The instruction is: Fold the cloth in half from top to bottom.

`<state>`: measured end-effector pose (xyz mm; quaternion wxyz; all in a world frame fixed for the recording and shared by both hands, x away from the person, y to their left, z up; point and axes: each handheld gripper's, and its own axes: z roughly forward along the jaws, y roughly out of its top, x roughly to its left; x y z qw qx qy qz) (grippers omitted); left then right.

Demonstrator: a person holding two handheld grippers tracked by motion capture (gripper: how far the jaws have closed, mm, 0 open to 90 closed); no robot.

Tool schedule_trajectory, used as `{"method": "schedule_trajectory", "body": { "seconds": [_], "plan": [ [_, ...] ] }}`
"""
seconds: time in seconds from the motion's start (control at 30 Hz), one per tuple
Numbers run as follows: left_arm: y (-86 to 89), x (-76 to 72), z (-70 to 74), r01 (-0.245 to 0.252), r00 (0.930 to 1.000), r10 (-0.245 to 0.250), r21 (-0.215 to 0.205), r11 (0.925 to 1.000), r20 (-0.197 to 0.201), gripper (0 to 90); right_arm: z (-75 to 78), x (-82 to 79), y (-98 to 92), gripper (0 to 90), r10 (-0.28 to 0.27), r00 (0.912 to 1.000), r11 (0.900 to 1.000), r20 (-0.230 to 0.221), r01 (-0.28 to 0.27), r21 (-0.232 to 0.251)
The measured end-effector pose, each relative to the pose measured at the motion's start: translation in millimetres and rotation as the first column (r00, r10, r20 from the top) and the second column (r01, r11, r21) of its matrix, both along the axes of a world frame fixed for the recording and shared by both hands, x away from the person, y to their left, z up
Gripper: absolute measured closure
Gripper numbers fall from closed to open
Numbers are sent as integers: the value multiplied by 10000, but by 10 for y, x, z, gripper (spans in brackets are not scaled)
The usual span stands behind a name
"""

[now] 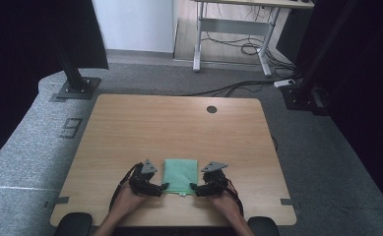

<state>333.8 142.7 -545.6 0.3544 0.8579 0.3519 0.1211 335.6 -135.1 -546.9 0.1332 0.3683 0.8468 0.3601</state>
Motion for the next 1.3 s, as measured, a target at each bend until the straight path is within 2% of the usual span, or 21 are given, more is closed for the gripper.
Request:
{"method": "schedule_trajectory", "body": {
  "seconds": [0.13, 0.2, 0.63, 1.3],
  "plan": [
    [-1, 18, -19, -43, 10000, 43, 29, 10000, 78, 88, -12, 11, 7, 155, -183, 9998, 9998, -16, 183, -32],
    [5, 37, -25, -112, 9999, 112, -9, 9999, -12, 75, -17, 19, 6, 142, -258, 9996, 9997, -78, 258, -21],
    [31, 210, -29, -412, 9991, 412, 19, 9991, -139, 57, -27, 126, 36, 138, -499, 9988, 9988, -2, 499, 22],
    [79, 576, -32, -948, 9952, 950, 94, 9955, -235, 14, -63, 476, 86, 58, -971, 9952, 9952, 140, 969, 122]
  ]
}}
